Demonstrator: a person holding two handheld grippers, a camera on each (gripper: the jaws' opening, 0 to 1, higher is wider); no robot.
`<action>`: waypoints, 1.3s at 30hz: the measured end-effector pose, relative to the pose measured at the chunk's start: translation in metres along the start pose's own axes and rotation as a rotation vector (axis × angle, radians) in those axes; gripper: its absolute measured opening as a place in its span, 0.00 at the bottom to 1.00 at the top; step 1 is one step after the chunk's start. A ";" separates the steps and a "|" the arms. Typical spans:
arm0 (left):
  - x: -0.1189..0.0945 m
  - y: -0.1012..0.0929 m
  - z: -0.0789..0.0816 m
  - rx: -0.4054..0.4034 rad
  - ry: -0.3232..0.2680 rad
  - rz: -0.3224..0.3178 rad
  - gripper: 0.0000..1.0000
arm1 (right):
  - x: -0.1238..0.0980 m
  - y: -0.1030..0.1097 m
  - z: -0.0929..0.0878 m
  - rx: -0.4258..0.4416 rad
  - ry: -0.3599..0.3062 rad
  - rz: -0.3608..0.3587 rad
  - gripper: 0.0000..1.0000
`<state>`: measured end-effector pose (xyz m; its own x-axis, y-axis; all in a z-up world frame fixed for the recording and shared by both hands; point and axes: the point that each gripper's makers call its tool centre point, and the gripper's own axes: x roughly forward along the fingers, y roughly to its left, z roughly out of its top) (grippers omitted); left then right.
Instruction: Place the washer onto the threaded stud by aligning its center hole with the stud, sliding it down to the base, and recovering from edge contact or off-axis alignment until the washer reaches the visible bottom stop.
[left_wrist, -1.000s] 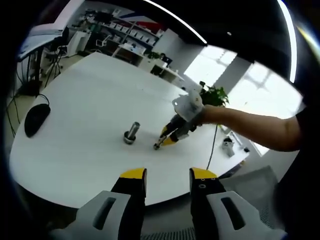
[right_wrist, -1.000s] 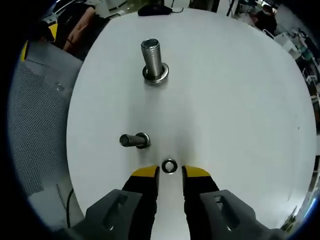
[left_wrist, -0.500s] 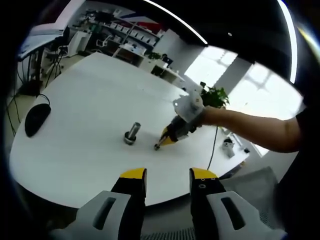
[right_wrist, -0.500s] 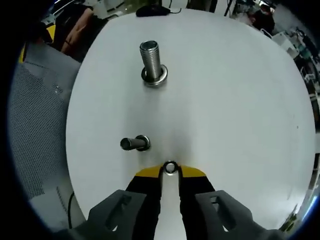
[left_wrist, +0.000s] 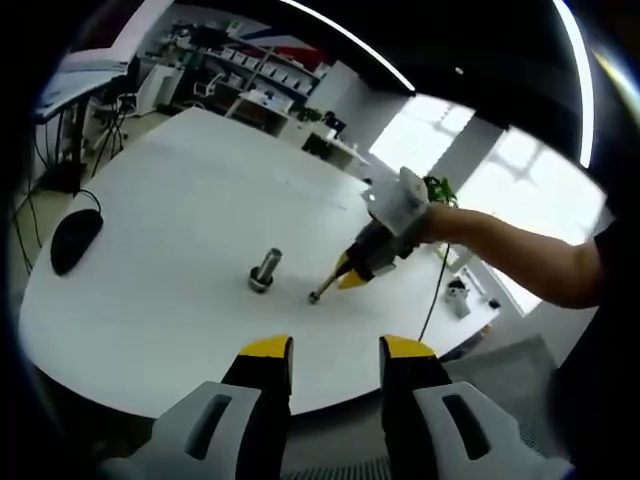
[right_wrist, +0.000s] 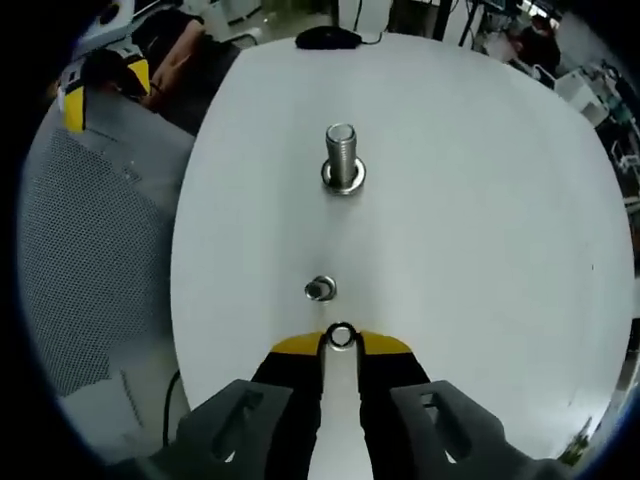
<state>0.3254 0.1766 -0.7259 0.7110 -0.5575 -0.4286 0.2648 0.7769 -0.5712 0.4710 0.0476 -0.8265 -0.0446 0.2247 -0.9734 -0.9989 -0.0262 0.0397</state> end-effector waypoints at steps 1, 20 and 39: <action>0.000 0.000 0.000 -0.001 0.000 0.000 0.32 | -0.004 0.001 0.002 -0.007 -0.005 -0.002 0.14; 0.000 0.001 0.000 -0.001 0.000 0.001 0.31 | -0.014 0.013 0.031 -0.109 0.003 0.001 0.14; 0.000 0.003 0.000 -0.002 0.000 0.015 0.30 | 0.008 0.014 0.029 -0.146 0.040 0.022 0.14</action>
<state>0.3258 0.1791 -0.7278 0.7152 -0.5456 -0.4368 0.2529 0.7847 -0.5660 0.4562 0.0771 -0.8272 -0.0626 0.1837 -0.9810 -0.9845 -0.1726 0.0305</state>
